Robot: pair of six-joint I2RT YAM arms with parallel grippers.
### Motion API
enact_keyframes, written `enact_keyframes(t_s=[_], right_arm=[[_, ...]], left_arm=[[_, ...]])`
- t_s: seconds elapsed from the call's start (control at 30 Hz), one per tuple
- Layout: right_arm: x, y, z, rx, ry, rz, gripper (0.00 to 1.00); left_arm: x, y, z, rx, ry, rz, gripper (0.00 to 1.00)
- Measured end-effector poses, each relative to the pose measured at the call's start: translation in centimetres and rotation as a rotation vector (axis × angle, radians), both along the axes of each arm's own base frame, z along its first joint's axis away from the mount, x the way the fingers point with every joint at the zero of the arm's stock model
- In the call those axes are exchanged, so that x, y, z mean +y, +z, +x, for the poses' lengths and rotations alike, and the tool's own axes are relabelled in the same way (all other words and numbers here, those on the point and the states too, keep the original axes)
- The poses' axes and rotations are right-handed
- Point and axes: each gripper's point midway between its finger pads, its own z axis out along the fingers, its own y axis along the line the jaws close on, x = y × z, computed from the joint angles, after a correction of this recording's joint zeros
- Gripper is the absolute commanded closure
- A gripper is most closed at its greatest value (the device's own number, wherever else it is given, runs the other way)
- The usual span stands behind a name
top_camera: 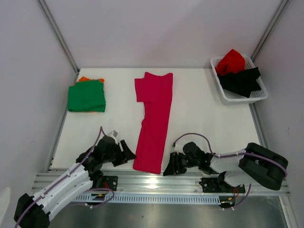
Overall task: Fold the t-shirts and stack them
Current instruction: Grab the bottom of the folded rectangular tshirt with both arms
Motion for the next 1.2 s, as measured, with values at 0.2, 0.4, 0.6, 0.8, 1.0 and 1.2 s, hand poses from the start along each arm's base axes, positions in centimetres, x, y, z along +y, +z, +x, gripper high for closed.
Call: enact_keyframes(t_s=[0.2, 0.4, 0.6, 0.8, 1.0, 1.2], right_arm=[[1.2, 0.0, 0.0, -0.005, 0.011, 0.033, 0.53], [2.2, 0.1, 0.0, -0.001, 0.031, 0.045, 0.53], [2.7, 0.1, 0.1, 0.004, 0.047, 0.038, 0.53], [3.2, 0.0, 0.0, 0.007, 0.072, 0.041, 0.53], [3.7, 0.1, 0.0, 0.005, 0.099, 0.046, 0.53], [4.1, 0.0, 0.1, 0.002, 0.122, 0.038, 0.58]], left_arm=[[0.4, -0.1, 0.1, -0.002, 0.0, 0.03, 0.29], [0.4, -0.1, 0.1, -0.003, 0.002, 0.031, 0.29], [0.5, -0.1, 0.1, -0.007, 0.004, 0.033, 0.29], [0.7, -0.1, 0.1, -0.013, 0.01, 0.04, 0.29], [0.9, -0.1, 0.2, -0.019, 0.016, 0.045, 0.29], [1.0, -0.1, 0.1, -0.022, 0.018, 0.047, 0.29]])
